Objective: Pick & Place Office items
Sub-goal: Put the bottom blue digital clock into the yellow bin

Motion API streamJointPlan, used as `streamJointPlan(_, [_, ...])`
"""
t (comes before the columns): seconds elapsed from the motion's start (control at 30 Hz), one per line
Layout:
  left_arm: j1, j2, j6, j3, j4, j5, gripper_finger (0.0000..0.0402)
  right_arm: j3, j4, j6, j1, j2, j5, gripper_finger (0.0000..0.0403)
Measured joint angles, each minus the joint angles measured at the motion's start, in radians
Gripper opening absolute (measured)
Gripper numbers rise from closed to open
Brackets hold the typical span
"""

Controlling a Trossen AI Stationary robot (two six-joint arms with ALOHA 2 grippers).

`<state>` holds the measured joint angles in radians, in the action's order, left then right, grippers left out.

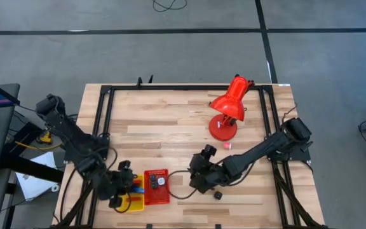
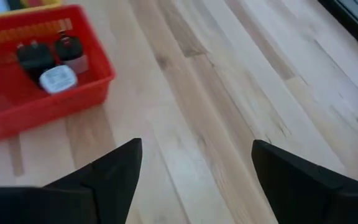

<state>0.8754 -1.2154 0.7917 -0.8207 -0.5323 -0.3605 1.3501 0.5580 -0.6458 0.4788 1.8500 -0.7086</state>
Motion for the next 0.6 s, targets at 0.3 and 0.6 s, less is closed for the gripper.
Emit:
streamJointPlan(0.3, [0.164,-0.107,0.256,0.000,-0.030,-0.126,0.0062,-0.013,-0.030,-0.051,-0.046,0.003,0.002,0.0297])
streamJointPlan(0.6, [0.199,-0.223,0.381,0.000,-0.066,-0.149,0.0062,-0.013,-0.044,-0.062,-0.049,0.003,0.004,0.0297])
